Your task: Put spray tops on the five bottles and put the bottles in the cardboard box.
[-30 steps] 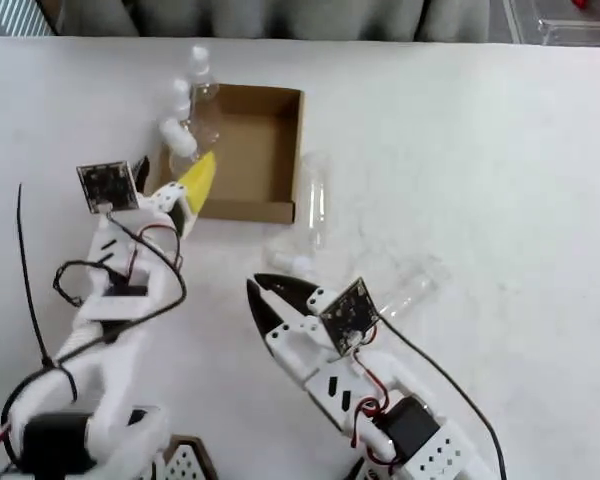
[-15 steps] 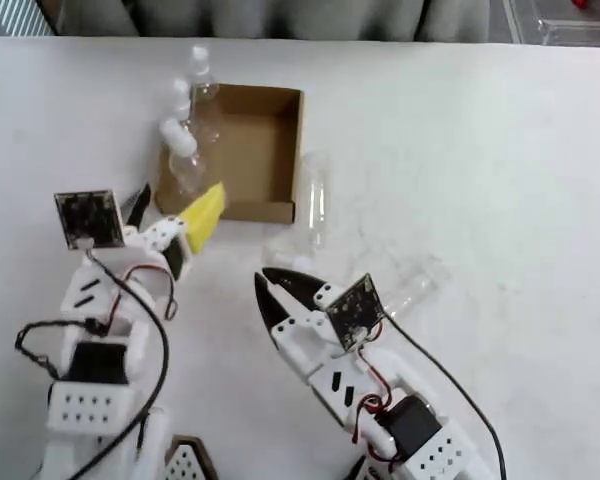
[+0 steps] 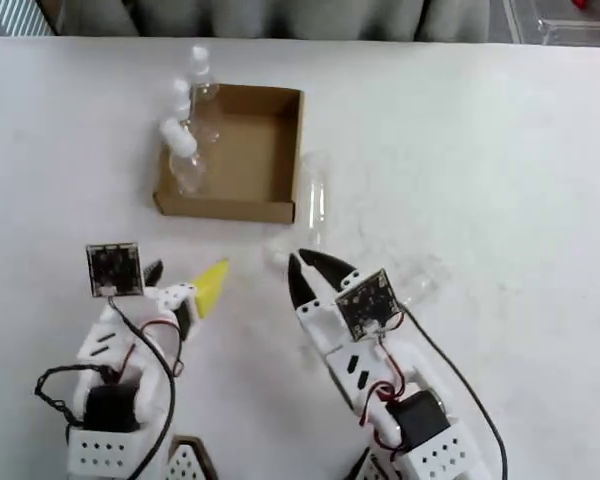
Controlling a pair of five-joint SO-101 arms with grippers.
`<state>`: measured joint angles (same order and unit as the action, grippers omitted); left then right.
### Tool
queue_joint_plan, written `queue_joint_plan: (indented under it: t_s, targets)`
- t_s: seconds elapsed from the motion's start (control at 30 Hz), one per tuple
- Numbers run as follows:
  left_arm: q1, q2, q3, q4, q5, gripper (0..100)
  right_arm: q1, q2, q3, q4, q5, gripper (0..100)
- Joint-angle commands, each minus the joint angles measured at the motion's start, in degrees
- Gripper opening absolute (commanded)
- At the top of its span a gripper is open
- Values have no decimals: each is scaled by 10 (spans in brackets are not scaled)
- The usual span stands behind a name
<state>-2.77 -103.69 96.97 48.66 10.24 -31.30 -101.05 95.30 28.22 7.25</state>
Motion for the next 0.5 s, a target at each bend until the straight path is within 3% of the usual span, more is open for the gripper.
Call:
queue_joint_plan:
  t_s: [0.0,0.1,0.27,0.47]
  targets:
    - [4,-7,0,26,3,336,28,7,-56,53,10,17]
    - [15,-5,0,64,-14,336,31,23,-97,82,17,17]
    - [44,-3,0,101,-118,335,39,168,-161,80,53,18]
    - [41,-3,0,109,-120,335,73,402,-294,80,53,18]
